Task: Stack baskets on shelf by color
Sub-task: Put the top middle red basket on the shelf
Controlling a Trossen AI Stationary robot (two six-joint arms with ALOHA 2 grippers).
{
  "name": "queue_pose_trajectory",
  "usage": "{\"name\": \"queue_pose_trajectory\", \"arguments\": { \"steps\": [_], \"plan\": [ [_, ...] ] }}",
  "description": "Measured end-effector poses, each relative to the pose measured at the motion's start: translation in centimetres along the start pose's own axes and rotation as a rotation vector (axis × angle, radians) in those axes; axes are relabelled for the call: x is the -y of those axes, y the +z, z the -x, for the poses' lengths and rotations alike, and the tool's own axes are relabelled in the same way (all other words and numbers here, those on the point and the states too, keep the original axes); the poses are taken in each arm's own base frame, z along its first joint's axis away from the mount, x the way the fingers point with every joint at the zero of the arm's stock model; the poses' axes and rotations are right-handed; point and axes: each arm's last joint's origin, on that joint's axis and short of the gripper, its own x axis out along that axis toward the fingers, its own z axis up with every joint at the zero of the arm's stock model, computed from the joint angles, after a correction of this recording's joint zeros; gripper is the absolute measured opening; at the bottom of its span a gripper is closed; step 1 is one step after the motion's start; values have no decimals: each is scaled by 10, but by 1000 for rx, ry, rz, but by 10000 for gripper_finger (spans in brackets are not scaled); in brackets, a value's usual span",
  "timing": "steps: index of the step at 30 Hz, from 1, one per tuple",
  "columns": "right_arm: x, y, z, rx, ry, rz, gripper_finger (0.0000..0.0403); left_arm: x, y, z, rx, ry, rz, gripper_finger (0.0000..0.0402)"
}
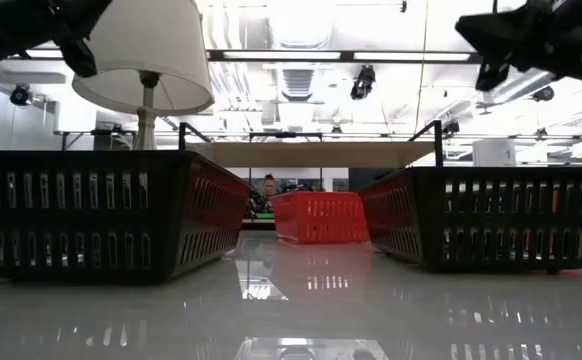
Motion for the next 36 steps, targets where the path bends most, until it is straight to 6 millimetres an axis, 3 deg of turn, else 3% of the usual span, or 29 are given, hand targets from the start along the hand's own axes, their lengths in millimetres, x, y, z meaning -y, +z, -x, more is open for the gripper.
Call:
{"name": "queue_pose_trajectory", "arguments": {
  "steps": [5,16,36],
  "plan": [
    [-13,7,-21,-41,82,58,34,2,1,-2,16,-36,5,0],
    [-41,11,-55,-136,42,174,34,2,28,-1,321,-14,-63,0],
    [-75,-14,-149,-407,15,173,34,3,22,-4,273,-8,-147,0]
  ]
}}
